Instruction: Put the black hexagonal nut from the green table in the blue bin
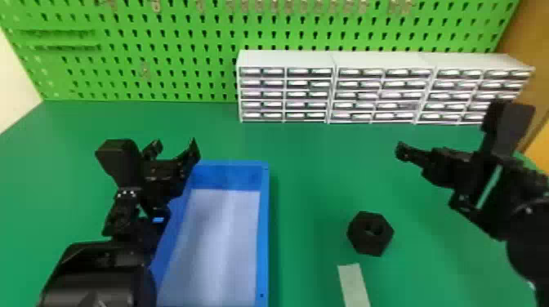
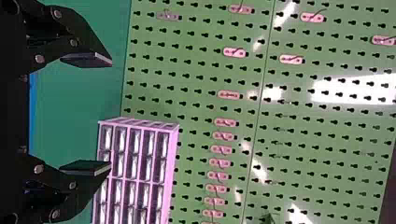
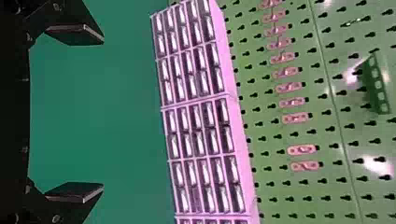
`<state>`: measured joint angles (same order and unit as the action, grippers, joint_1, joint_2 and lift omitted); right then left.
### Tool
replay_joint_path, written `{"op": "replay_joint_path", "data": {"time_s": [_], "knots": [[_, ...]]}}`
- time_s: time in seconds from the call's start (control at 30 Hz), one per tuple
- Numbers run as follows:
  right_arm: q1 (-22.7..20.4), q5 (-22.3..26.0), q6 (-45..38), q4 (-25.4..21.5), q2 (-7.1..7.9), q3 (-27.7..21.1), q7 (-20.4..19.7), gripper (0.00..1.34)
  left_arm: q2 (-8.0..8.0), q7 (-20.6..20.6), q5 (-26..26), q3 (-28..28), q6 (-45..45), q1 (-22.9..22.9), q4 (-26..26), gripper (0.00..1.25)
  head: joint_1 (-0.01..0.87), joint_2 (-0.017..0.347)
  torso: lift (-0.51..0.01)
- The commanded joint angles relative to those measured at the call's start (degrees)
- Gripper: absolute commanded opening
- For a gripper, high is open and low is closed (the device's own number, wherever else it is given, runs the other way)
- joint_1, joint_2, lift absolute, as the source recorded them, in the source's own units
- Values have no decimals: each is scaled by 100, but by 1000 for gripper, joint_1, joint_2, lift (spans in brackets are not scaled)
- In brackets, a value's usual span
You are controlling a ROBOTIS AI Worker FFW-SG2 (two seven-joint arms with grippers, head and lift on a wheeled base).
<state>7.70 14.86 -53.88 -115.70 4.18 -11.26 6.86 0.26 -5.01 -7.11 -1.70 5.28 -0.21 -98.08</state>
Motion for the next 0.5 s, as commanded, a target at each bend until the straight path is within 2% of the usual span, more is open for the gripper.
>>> {"op": "replay_joint_path", "data": {"time_s": [0.0,0.3,0.47], "knots": [[346,79,-703,-14,22,-70,0,1151,0,0,34,3,0,-14,0,778,686,51,-97],[926,-158,-2188,-14,66,-272,0,1152,0,0,43,3,8,-23,26,778,686,51,-97],[1172,-440,-2917,21,189,-158,0,1152,0,0,51,12,8,-32,35,778,686,51,-97]]}}
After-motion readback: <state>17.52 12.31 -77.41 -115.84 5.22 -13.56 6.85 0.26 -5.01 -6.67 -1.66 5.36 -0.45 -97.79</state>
